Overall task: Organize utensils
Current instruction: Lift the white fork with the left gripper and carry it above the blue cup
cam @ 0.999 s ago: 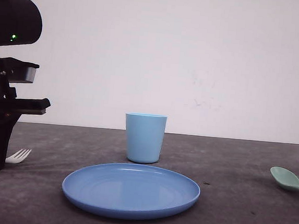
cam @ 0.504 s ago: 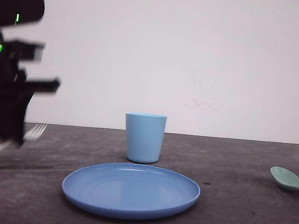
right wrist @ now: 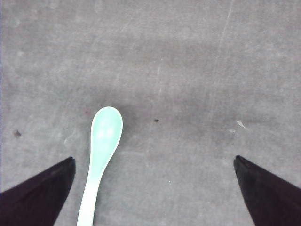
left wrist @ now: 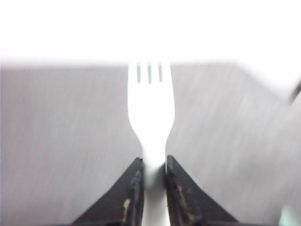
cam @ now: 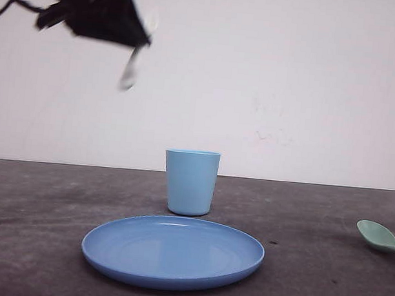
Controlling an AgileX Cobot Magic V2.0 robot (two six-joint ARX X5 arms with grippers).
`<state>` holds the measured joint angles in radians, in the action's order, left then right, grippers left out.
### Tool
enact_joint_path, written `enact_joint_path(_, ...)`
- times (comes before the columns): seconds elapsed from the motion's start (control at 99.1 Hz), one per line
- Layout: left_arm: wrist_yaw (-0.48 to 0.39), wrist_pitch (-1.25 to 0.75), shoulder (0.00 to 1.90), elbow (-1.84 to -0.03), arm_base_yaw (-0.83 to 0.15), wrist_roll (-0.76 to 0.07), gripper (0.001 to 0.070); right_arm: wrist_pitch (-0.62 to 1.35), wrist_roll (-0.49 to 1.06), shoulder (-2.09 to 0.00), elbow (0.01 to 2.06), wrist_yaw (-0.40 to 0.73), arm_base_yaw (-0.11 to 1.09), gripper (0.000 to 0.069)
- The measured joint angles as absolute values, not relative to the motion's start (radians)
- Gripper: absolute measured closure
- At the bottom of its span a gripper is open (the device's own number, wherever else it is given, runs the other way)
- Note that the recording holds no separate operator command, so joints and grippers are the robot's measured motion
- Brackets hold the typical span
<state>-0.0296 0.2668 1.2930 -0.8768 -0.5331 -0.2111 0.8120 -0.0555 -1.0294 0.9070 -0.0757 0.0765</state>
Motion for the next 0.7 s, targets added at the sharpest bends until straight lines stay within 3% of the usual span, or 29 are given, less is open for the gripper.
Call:
enact_joint_path(0.272,-0.031,0.615,1.44,-0.877,-0.569,-0.199,0.0667,0.812,-0.056,-1.029,0.907,-0.076,0.076,0.0011)
enact_joint_path(0.696,-0.123,0.873,1.732,-0.877,-0.575,-0.176,0.0667,0.811,-0.056,-1.029,0.907,-0.076,0.076,0.0011)
